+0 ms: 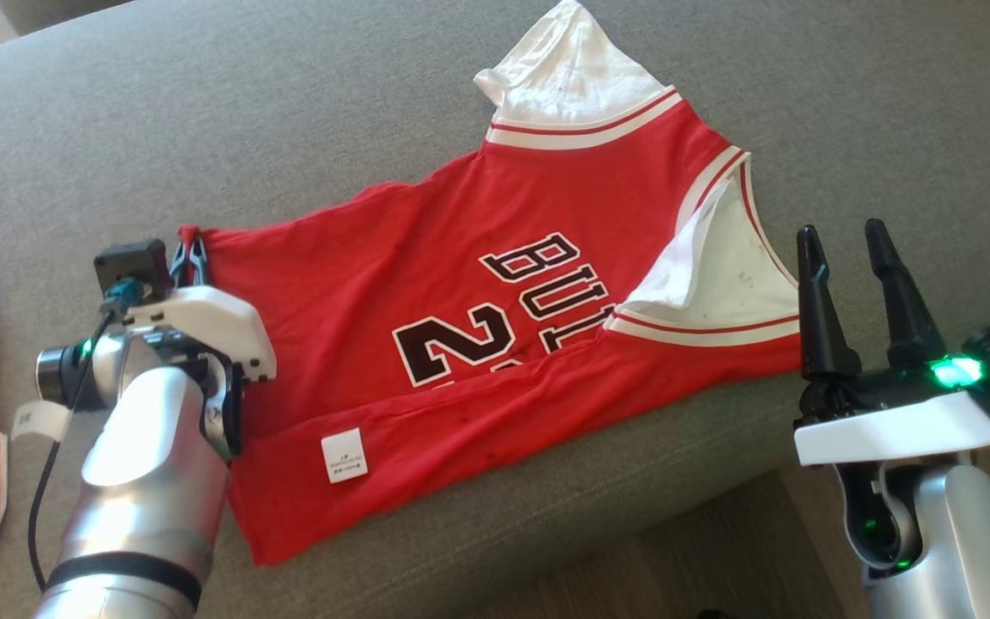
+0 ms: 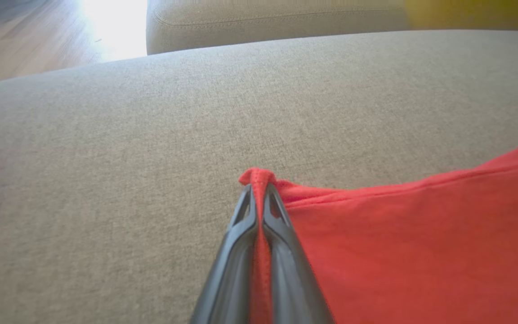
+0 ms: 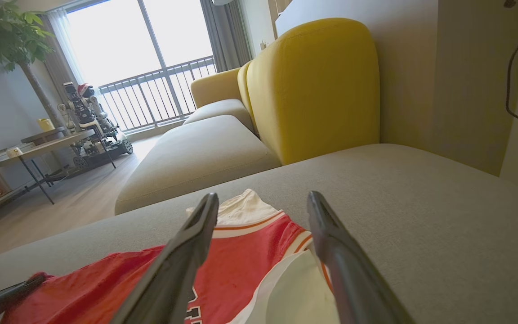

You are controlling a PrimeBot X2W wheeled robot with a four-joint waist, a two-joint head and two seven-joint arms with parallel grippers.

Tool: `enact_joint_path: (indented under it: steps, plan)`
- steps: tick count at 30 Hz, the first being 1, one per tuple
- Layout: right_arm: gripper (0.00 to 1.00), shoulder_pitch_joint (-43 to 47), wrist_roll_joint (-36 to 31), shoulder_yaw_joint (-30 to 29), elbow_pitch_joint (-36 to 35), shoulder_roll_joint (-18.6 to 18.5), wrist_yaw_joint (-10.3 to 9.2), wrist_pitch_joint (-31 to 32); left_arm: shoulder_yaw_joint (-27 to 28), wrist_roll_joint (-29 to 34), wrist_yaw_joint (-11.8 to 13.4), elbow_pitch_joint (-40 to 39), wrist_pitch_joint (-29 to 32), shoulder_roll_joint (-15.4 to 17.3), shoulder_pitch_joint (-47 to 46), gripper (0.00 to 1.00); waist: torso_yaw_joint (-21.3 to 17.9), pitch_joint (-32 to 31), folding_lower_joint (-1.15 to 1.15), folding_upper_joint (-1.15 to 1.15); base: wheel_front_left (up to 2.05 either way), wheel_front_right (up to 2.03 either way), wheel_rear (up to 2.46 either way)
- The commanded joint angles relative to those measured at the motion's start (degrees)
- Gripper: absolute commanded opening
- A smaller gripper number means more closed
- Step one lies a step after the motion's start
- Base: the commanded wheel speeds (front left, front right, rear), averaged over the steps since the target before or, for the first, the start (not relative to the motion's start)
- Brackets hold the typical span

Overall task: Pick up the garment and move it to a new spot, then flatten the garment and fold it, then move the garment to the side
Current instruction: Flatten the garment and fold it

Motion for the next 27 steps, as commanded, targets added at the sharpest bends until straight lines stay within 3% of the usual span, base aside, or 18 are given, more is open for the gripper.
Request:
enact_joint_path:
  steps: [1,7,14,27]
  plan:
    - [1.00,-1.80,-0.33,0.77,-1.64,0.22,-0.01,-0.53,2.35,0.01,0.02,-2.60,-0.35,1.44,-2.25,0.00,0.34,0.04,0.00,0.00,0.00,0.00,0.00]
    - [1.00,-4.18,-1.66,1.89,-0.37,-1.13,-0.01,-0.39,3.63,0.14,-0.26,-6.89,-0.35,0.72,-0.74,0.00,2.48,0.25,0.00,0.00,0.00,0.00,0.00]
    - [1.00,-15.76,-3.06,1.55,6.89,-3.47,-0.01,4.29,3.83,0.63,-0.93,-10.47,-0.35,-0.84,0.15,0.00,6.06,1.87,0.00,0.00,0.00,0.00,0.00]
    - [1.00,-42.16,-3.97,0.94,35.49,-12.80,-0.01,10.97,-2.12,-0.07,-1.98,-12.51,-0.35,-2.81,-3.44,0.00,14.23,9.45,0.00,0.00,0.00,0.00,0.00]
